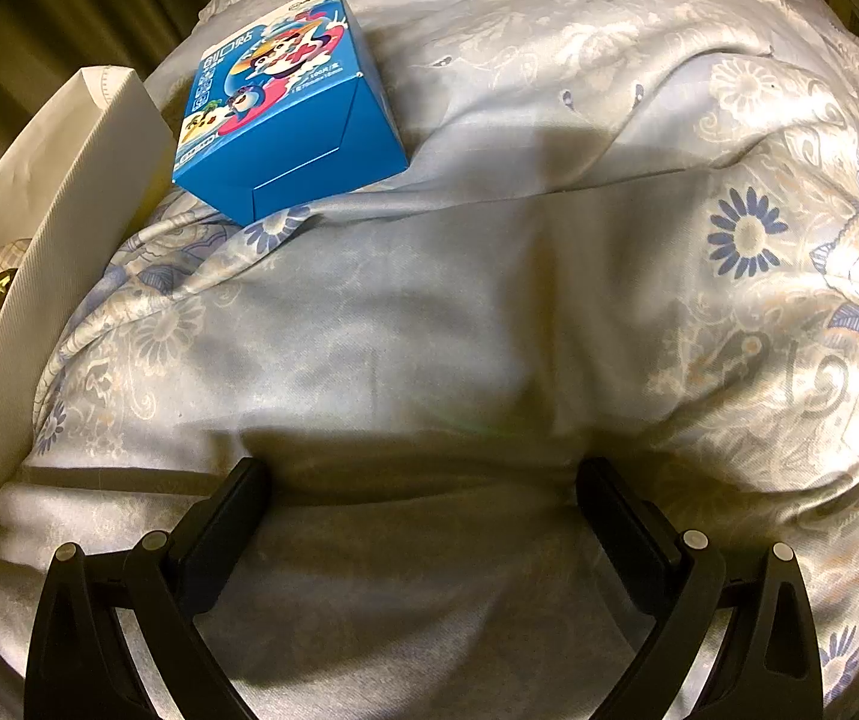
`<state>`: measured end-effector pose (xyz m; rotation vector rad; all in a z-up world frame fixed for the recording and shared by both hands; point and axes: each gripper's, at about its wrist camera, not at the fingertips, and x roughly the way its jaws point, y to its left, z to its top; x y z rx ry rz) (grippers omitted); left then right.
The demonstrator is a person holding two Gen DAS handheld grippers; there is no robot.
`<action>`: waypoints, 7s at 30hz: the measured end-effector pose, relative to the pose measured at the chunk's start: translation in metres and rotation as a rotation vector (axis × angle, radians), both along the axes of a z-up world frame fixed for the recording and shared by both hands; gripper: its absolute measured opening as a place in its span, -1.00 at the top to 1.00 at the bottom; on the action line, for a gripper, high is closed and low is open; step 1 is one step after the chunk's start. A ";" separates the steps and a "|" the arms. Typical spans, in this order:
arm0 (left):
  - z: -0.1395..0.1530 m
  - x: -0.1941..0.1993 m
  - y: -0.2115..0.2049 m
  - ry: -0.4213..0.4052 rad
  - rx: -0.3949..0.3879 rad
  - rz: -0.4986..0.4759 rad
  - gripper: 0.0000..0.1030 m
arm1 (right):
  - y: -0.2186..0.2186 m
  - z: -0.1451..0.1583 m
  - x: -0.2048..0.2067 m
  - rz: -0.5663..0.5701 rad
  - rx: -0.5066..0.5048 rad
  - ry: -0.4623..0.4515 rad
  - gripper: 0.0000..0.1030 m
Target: Organize objects
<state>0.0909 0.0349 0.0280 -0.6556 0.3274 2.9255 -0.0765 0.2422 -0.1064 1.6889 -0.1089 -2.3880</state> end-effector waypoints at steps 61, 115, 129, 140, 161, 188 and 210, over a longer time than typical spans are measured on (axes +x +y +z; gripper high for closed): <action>-0.005 -0.019 -0.031 -0.199 0.182 -0.010 -0.61 | -0.006 -0.007 0.034 -0.019 0.041 -0.022 -1.00; 0.002 -0.064 -0.050 -0.260 0.219 0.051 -0.51 | -0.097 0.146 0.005 0.052 -0.060 0.534 -0.63; -0.010 -0.087 -0.049 -0.283 0.139 0.107 -0.48 | -0.129 0.077 -0.099 0.090 0.141 0.311 -0.60; -0.009 -0.085 -0.054 -0.277 0.164 0.109 -0.48 | -0.127 0.060 -0.085 0.106 0.123 0.287 -0.67; -0.008 -0.061 -0.065 -0.243 0.188 0.123 -0.48 | -0.067 0.109 -0.035 -0.032 -0.298 0.373 -0.62; -0.017 -0.063 -0.093 -0.277 0.184 0.188 -0.48 | -0.183 0.095 -0.066 0.062 -0.413 0.273 -0.68; -0.014 -0.090 -0.080 -0.234 0.261 0.124 -0.30 | -0.187 0.091 -0.042 0.134 -0.515 0.081 -0.69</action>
